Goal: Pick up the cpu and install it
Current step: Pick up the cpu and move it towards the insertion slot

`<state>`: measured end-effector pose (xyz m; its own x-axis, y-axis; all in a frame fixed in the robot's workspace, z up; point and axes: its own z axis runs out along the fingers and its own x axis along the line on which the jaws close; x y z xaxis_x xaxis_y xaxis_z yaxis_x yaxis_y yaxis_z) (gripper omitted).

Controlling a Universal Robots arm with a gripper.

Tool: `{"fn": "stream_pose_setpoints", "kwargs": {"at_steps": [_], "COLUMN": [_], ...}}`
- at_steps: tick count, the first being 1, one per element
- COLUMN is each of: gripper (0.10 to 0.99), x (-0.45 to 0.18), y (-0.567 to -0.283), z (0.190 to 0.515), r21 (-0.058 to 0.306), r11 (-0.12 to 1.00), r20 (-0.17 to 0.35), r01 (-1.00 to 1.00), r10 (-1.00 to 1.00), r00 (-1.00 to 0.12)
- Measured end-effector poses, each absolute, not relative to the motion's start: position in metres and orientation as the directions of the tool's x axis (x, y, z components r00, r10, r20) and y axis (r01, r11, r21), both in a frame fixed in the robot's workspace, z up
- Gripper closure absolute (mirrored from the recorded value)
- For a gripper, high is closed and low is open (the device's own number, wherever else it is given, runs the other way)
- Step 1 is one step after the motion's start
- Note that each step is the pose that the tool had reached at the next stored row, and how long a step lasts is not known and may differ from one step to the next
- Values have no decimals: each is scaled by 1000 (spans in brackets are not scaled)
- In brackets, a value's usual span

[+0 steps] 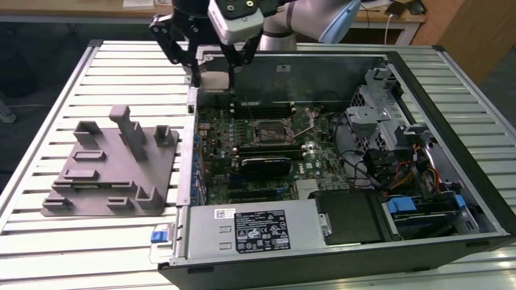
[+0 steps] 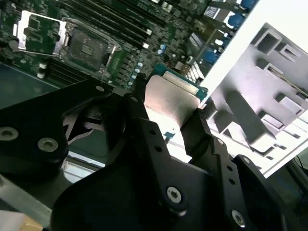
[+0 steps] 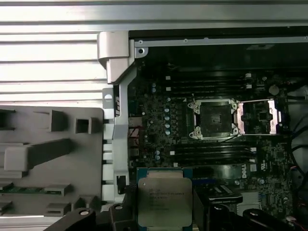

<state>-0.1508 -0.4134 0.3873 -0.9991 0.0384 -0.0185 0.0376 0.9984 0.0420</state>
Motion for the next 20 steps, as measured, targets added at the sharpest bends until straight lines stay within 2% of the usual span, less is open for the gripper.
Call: {"fn": "stream_pose_setpoints", "kwargs": {"at_steps": [20], "gripper": [545], "x": [-80], "y": [-413], "z": [387], "r21": [42], "r11": [998], "r20": [-18], "r01": [38], "r10": [38], "r00": [-999]}}
